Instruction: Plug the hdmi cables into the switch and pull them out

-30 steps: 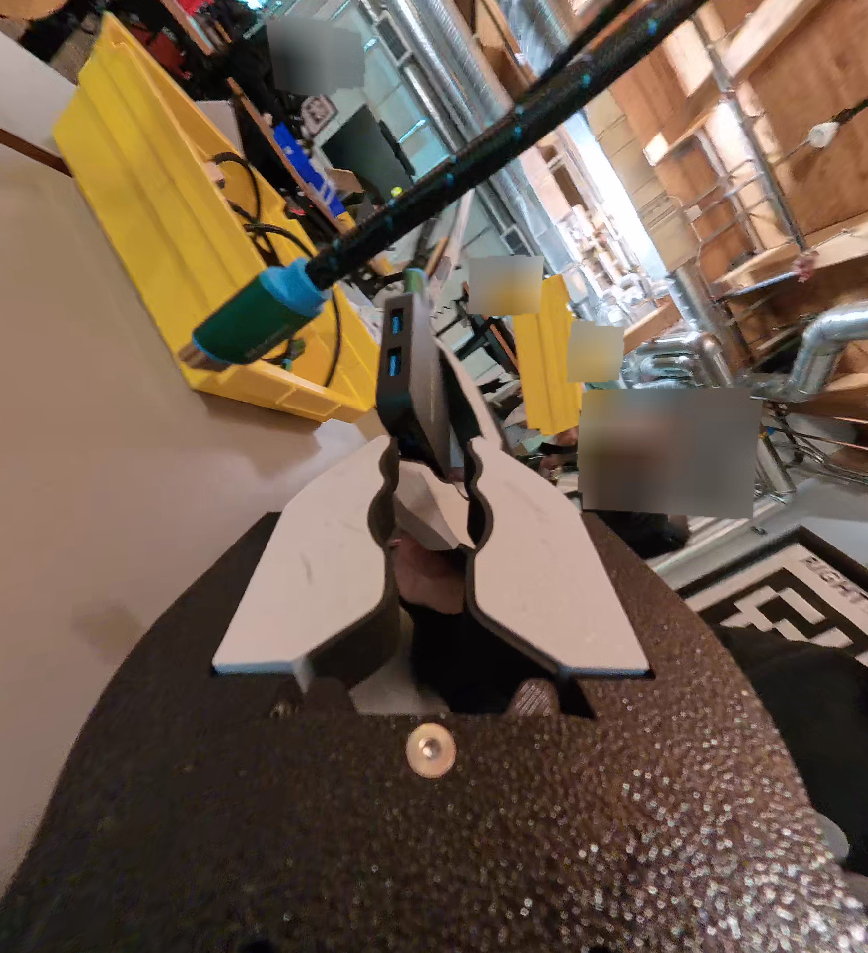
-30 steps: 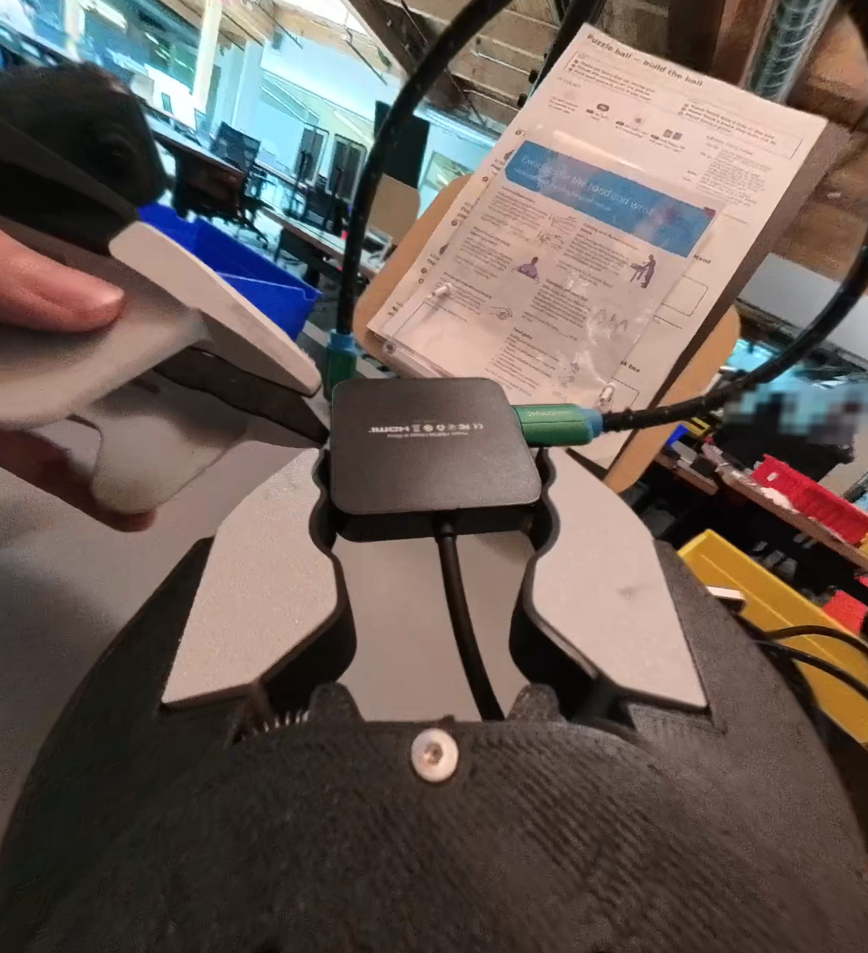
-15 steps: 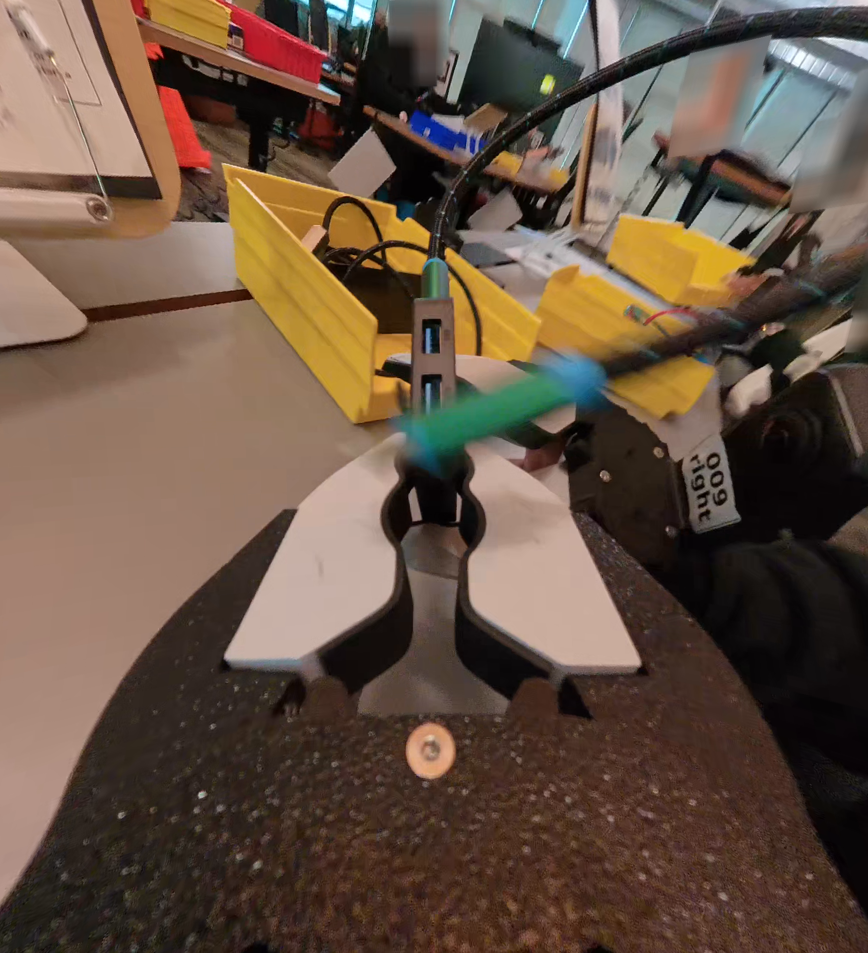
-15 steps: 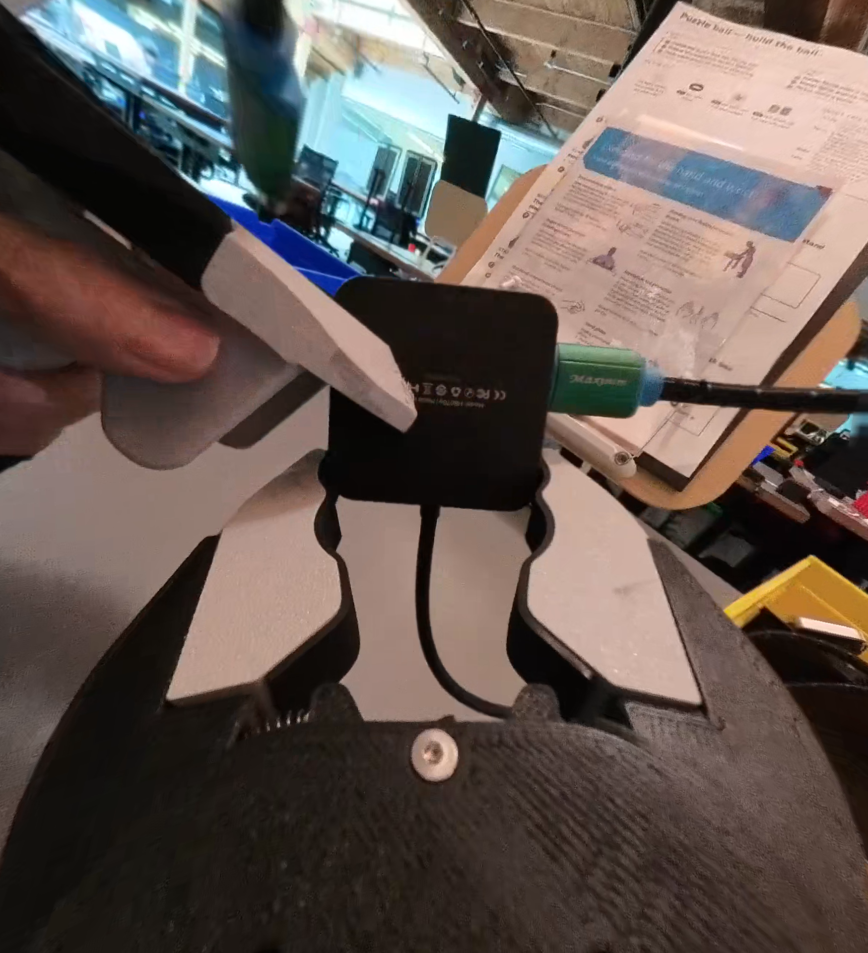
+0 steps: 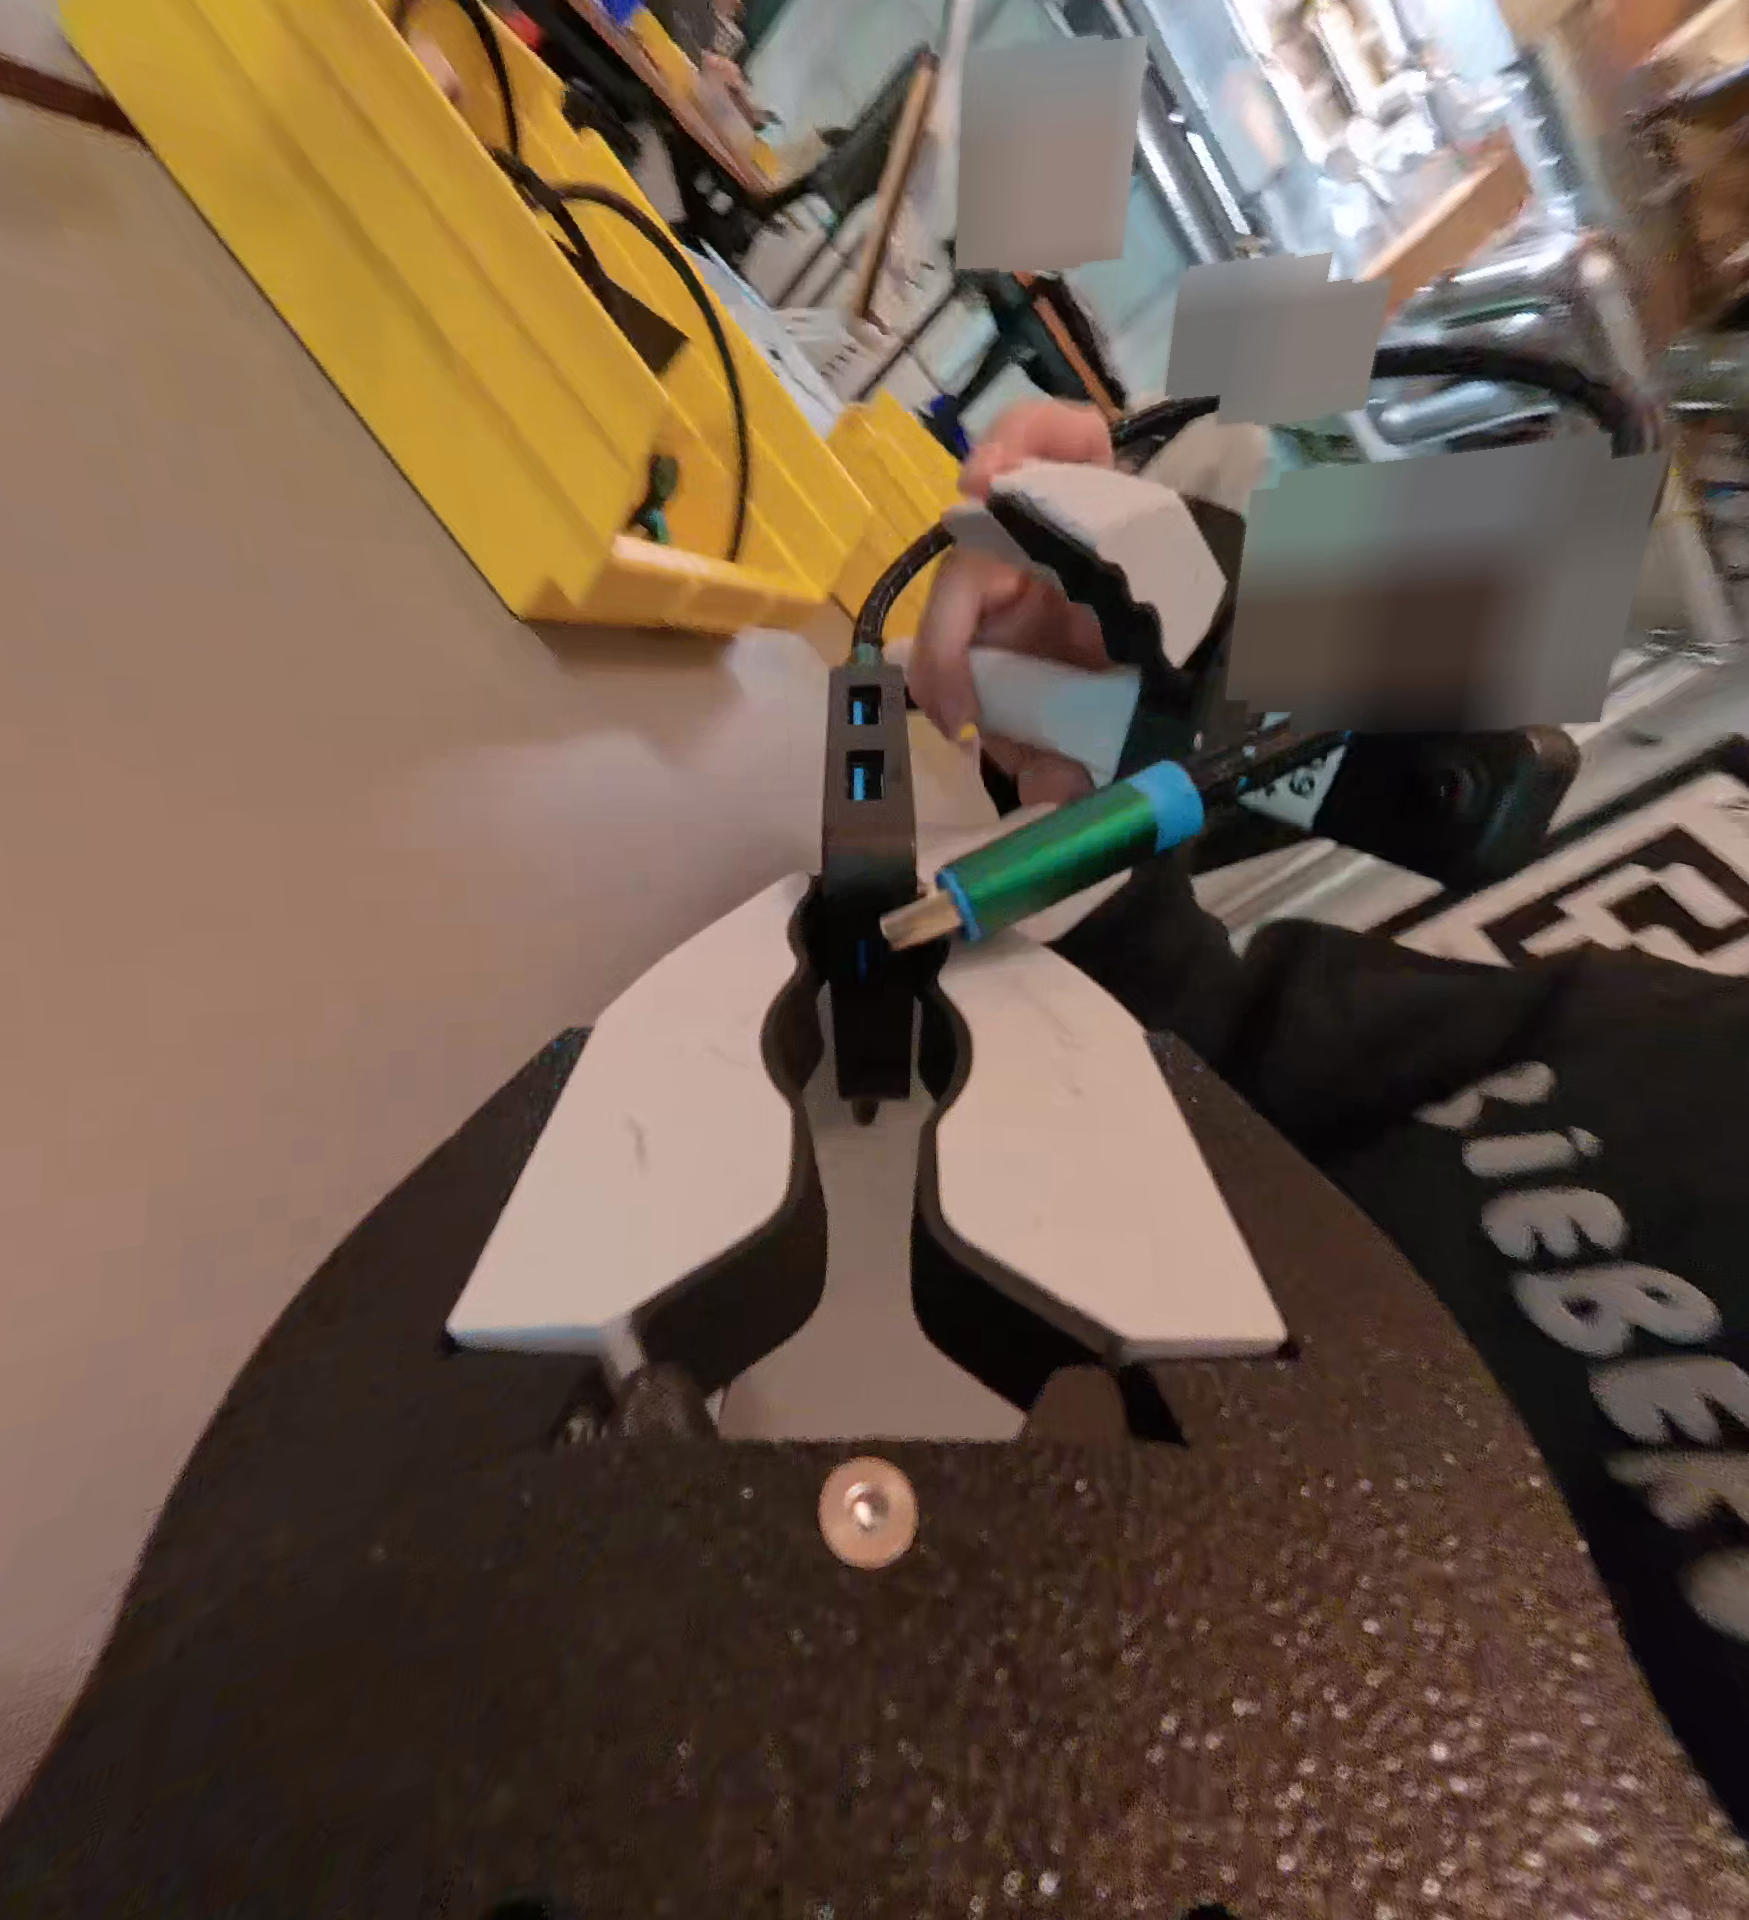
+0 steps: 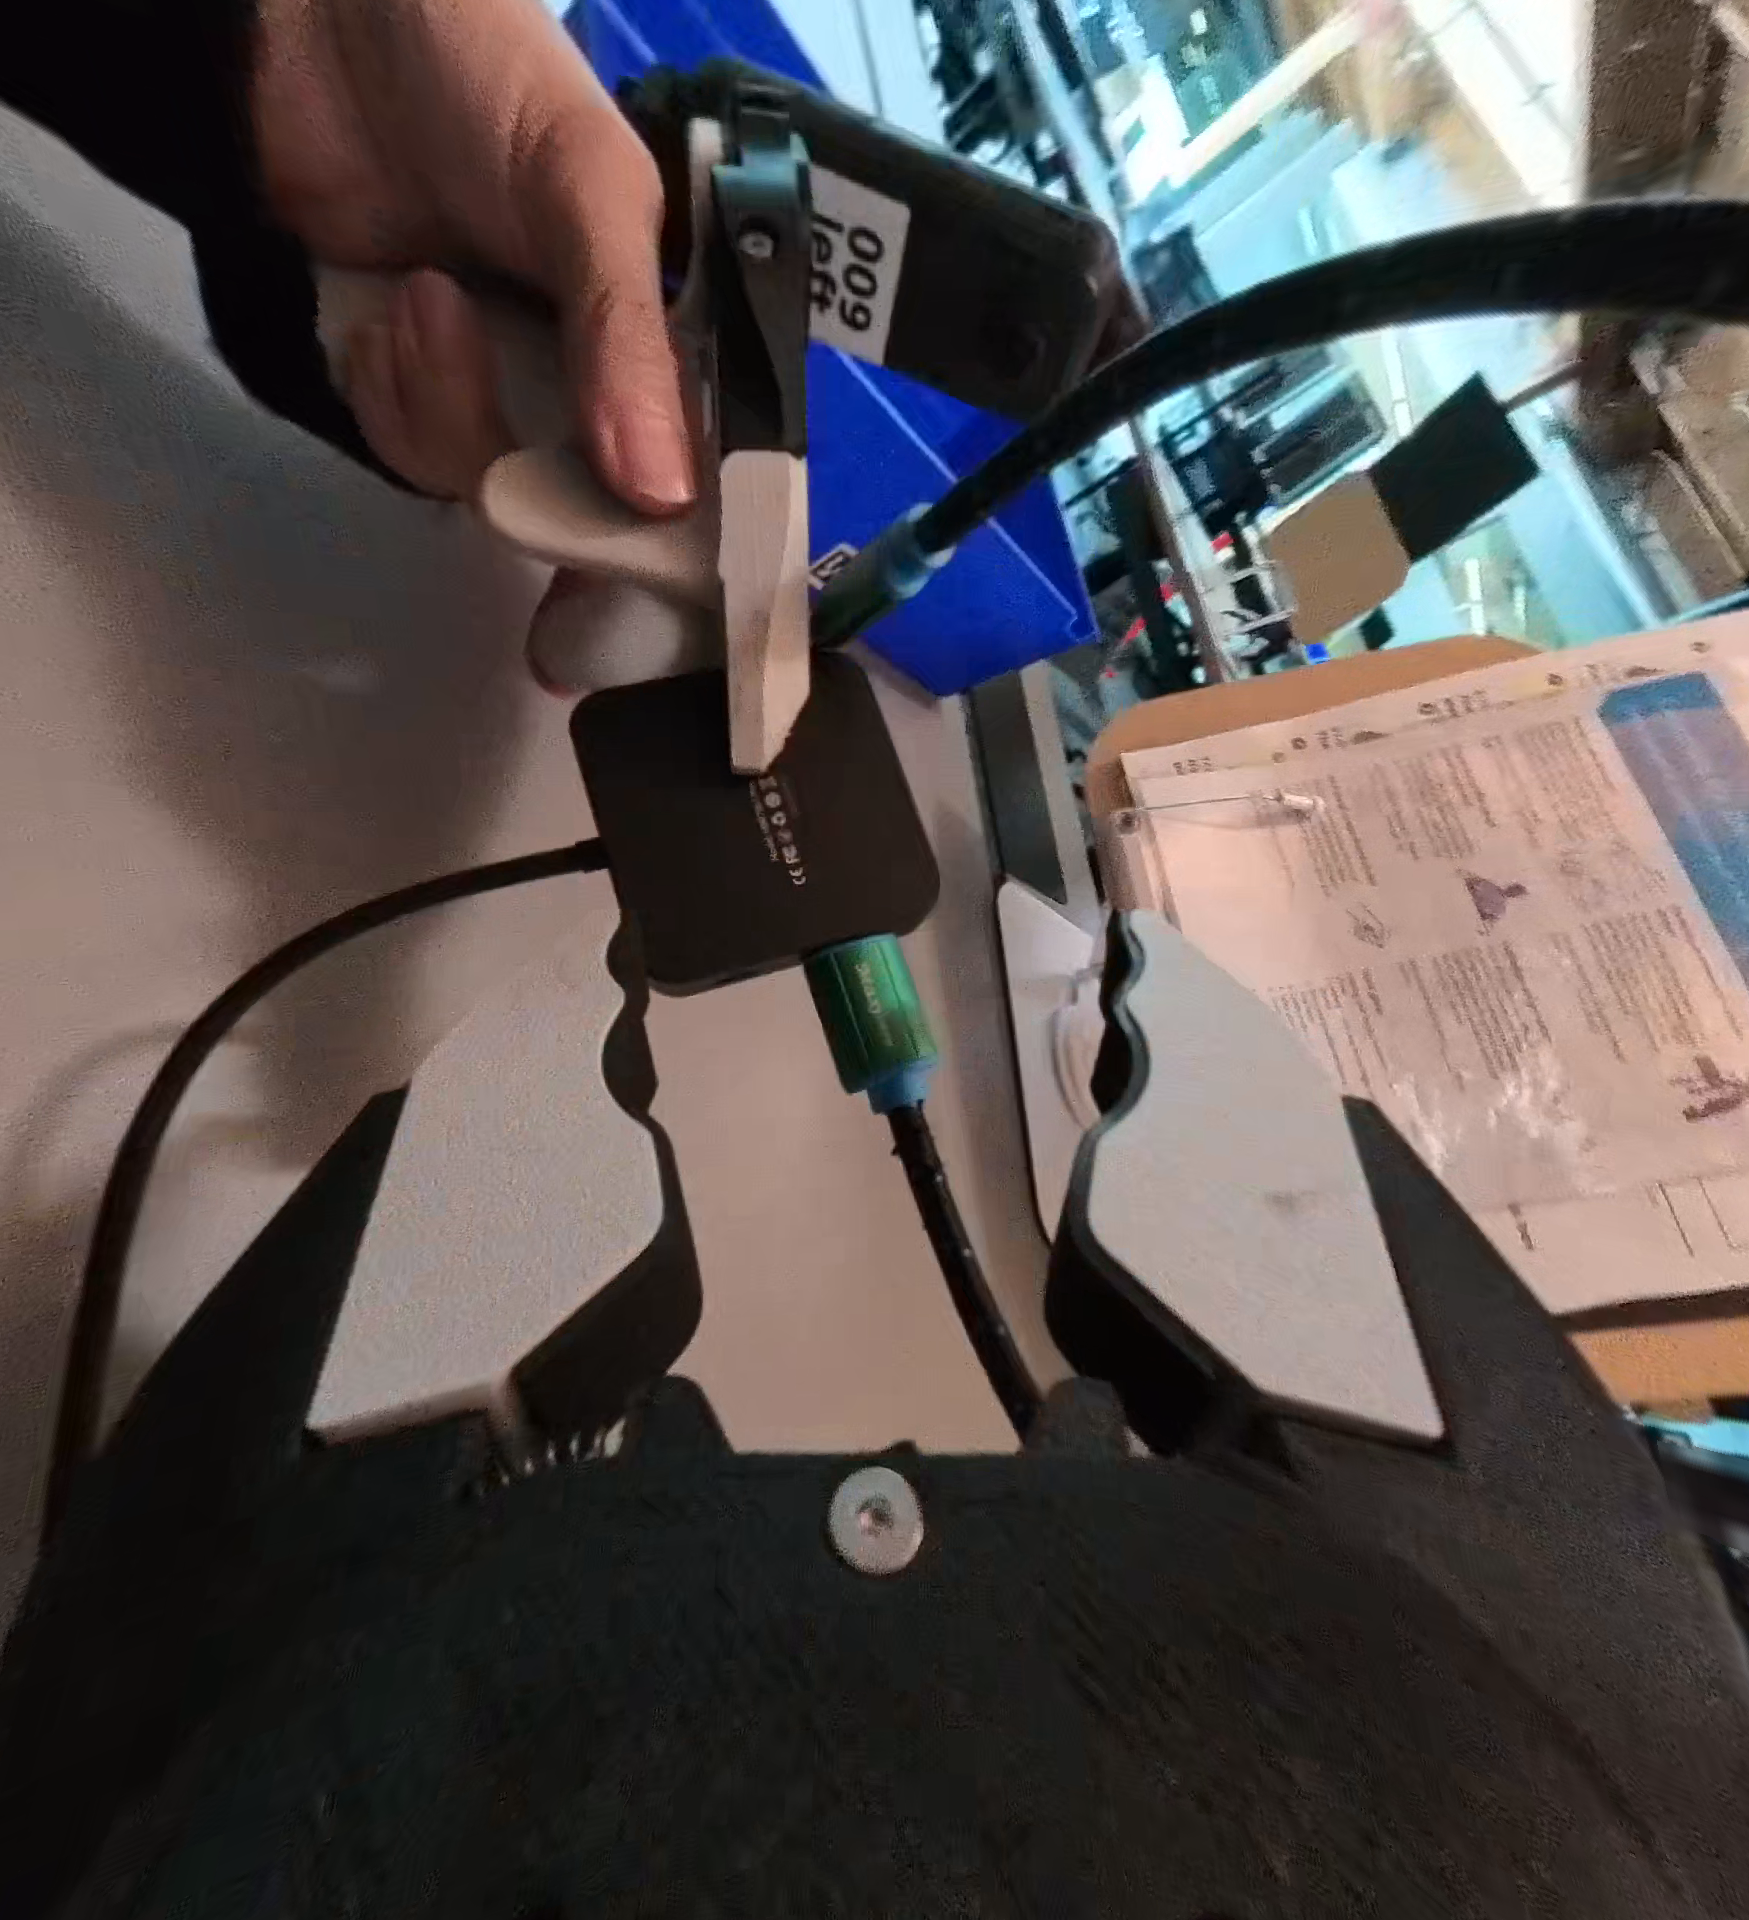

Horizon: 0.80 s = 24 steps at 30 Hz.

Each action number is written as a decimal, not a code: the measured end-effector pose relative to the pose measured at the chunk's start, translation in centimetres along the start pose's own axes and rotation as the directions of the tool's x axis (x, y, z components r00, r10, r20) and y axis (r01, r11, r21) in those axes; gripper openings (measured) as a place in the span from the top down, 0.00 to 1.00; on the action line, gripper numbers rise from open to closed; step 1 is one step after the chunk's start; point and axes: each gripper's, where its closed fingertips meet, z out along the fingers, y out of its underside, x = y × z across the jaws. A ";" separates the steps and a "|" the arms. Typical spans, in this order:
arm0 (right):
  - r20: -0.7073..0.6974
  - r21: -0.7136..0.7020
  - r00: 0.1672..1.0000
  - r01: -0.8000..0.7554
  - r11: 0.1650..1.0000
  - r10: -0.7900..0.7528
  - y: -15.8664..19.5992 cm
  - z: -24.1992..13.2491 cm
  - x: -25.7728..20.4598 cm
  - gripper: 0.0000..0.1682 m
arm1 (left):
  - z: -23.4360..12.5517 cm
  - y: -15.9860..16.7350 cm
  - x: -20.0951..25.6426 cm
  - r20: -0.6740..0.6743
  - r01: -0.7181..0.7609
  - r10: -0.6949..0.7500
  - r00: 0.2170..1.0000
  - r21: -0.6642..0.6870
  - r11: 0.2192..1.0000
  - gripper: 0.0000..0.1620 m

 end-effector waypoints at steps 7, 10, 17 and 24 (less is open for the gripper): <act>0.321 -0.055 0.947 0.046 0.997 -0.026 -1.1 2.7 -3.6 0.55 | -0.7 1.0 -0.3 -0.100 0.072 -0.072 0.992 -0.005 0.997 0.91; 0.311 -0.010 0.949 0.053 0.999 -0.048 -0.9 2.9 -3.9 0.59 | -0.8 1.4 -0.8 -0.077 0.098 -0.098 0.992 -0.011 0.995 0.91; 0.333 -0.018 0.941 -0.063 0.998 0.066 0.1 2.9 -3.9 0.61 | 0.0 1.5 -1.5 -0.071 0.158 -0.157 0.985 0.018 0.987 0.91; 0.374 -0.023 0.911 -0.182 0.983 0.177 -0.7 1.9 -3.0 0.64 | 0.0 0.0 -0.2 -0.006 -0.183 0.185 0.983 0.097 0.978 0.85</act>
